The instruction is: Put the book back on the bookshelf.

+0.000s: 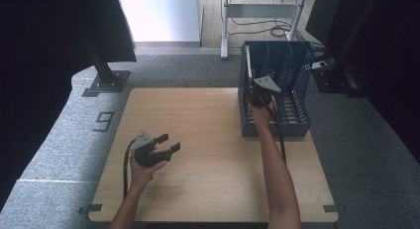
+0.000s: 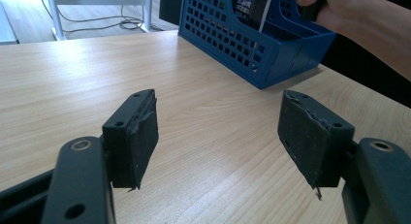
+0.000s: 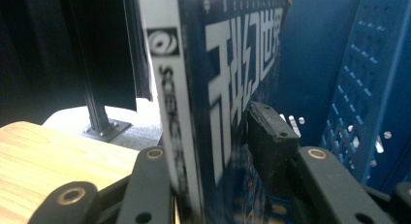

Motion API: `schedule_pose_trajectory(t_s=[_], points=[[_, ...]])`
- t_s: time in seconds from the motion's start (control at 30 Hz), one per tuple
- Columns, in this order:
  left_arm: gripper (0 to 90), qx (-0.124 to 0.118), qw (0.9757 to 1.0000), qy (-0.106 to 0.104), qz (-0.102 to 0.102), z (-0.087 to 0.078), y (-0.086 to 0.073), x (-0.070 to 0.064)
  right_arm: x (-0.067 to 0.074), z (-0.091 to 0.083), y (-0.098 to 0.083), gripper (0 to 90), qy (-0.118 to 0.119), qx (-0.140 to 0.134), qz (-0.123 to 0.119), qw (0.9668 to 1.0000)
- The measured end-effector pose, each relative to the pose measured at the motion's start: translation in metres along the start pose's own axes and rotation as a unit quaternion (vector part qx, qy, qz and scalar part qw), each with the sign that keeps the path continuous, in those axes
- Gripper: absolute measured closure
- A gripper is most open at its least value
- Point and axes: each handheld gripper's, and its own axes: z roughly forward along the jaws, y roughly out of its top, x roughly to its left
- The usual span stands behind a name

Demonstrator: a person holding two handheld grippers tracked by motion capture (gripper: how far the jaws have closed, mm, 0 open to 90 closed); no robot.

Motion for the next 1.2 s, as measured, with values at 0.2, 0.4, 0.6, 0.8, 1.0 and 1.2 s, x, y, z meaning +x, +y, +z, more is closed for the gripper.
schedule_pose_trajectory(t_s=[0.2,0.4,0.6,0.8,1.0,1.2], points=[[31.0,0.002,1.0,-0.001,0.001,0.002,-0.001,-0.001,0.002,-0.013,-0.009,66.7,-0.002,0.0,-0.006,1.0],[30.9,0.006,1.0,-0.001,0.004,0.004,-0.001,-0.003,0.002,-0.011,-0.007,70.6,-0.004,0.001,-0.032,0.9995],[30.9,0.005,1.0,0.0,0.002,0.003,-0.001,0.0,-0.001,-0.002,-0.003,71.7,-0.006,0.007,-0.041,0.9991],[31.0,0.004,1.0,0.001,0.001,0.003,-0.001,0.0,0.001,-0.001,-0.004,69.2,-0.005,0.006,-0.033,0.9994],[30.9,0.006,1.0,-0.001,0.003,0.004,-0.001,-0.002,0.001,-0.005,-0.005,65.1,0.005,0.003,-0.022,0.9997],[30.9,0.01,0.9999,-0.003,0.005,0.006,-0.002,-0.003,0.0,-0.009,-0.006,56.4,0.012,0.005,-0.022,0.9997]])
